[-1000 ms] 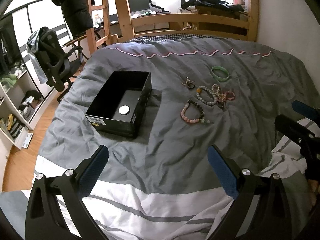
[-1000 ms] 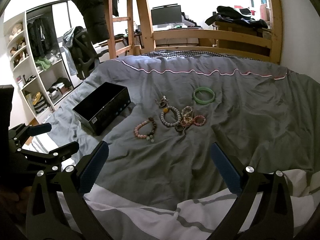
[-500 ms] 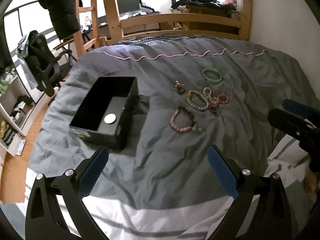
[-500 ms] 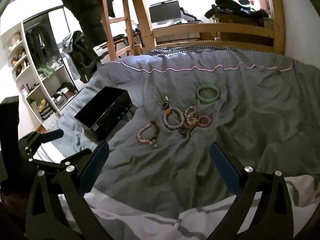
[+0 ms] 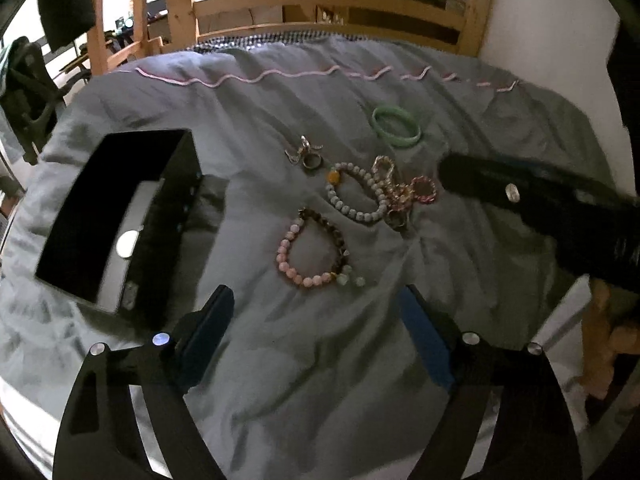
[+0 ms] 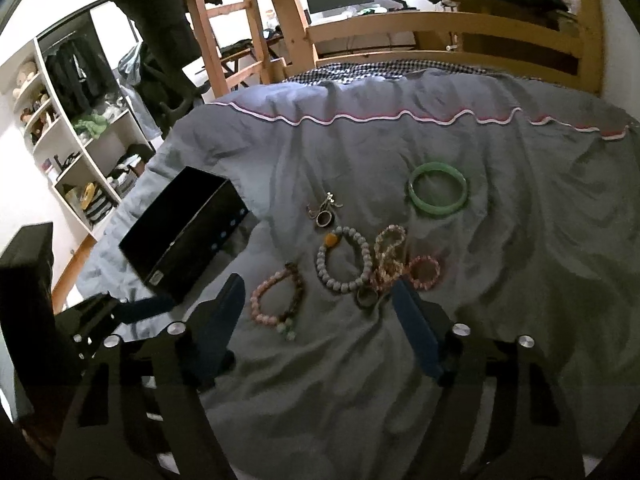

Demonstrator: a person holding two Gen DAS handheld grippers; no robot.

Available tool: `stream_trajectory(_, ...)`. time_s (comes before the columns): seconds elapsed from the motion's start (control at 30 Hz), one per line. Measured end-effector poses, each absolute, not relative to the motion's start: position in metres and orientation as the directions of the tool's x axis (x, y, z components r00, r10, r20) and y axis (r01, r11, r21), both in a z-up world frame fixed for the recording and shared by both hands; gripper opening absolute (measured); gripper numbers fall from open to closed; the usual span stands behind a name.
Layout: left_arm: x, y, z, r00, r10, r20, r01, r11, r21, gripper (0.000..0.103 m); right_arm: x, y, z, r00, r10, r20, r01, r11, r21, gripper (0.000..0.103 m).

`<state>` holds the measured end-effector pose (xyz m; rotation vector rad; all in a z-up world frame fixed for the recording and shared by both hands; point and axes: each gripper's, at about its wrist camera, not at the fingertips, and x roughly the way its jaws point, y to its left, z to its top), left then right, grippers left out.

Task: Organize jewelry
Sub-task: 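Grasp the pink-brown bead bracelet with the left tool while the right tool grasps the grey bead bracelet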

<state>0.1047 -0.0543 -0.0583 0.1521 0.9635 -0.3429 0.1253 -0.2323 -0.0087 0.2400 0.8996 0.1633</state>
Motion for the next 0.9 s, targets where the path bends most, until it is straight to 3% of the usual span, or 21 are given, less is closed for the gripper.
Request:
stream_trajectory(0.1,0.118,-0.06,-0.071,0.496,-0.231,-0.837,0.356,0.933,-0.046,0.071,0.148,-0.234,-0.021,0.59,0.253,-0.767,-0.053,0.96,0.276,0.066)
stream_trajectory(0.4,0.157,-0.07,-0.103,0.457,-0.223,-0.861,0.352,0.934,-0.056,0.065,0.197,-0.215,-0.069,0.488,0.328,-0.809,-0.141,0.944,0.299,0.058)
stream_trajectory(0.63,0.168,-0.069,-0.121,0.424,-0.227,-0.877,0.34,0.937,-0.079,0.055,0.206,-0.205,-0.105,0.418,0.342,-0.842,-0.156,0.94,0.304,0.033)
stream_trajectory(0.7,0.17,-0.065,-0.121,0.411,-0.253,-0.876,0.332,0.936,-0.115,0.046,0.206,-0.203,-0.111,0.409,0.321,-0.854,-0.152,0.947,0.283,0.029)
stream_trajectory(0.9,0.172,-0.052,-0.12,0.393,-0.297,-0.87,0.293,0.938,-0.188,0.024,0.203,-0.204,-0.112,0.41,0.317,-0.855,-0.133,0.948,0.288,0.029)
